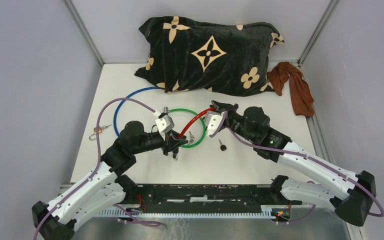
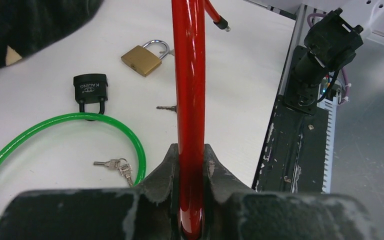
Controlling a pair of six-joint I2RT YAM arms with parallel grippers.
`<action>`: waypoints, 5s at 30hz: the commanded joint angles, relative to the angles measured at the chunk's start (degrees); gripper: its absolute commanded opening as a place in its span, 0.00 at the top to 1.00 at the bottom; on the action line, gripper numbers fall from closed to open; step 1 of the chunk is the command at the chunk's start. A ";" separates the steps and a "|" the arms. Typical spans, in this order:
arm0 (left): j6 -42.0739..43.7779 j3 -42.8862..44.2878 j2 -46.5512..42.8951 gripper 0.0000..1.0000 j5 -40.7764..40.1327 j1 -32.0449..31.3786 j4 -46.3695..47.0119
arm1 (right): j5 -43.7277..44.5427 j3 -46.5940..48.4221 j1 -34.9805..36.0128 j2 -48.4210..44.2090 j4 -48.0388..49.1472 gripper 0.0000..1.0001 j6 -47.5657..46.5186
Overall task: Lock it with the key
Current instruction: Adjust the lock, then lock the lock.
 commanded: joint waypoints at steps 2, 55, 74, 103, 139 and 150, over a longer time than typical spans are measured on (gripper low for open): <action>-1.08 -2.50 -1.90 0.98 -0.58 0.09 7.13 | -0.09 4.72 0.60 1.71 2.81 0.86 13.10; -8.83 -23.51 -16.39 0.98 3.17 8.00 37.04 | -5.10 -31.77 -23.14 -2.17 17.33 0.30 40.89; -9.57 -23.52 -16.43 0.98 2.40 8.63 37.19 | -3.03 -34.74 -23.15 -3.47 18.22 0.75 43.16; -8.58 -21.52 5.27 0.57 3.74 8.63 48.90 | -14.92 -0.79 -25.37 -5.15 12.65 1.00 60.50; -11.54 -17.91 15.67 0.32 -13.04 0.65 56.83 | 0.65 9.19 -24.27 2.47 6.81 1.00 58.05; -12.39 -17.37 21.63 0.43 -16.81 -1.32 59.22 | -2.39 9.64 -23.70 2.35 8.18 1.00 59.14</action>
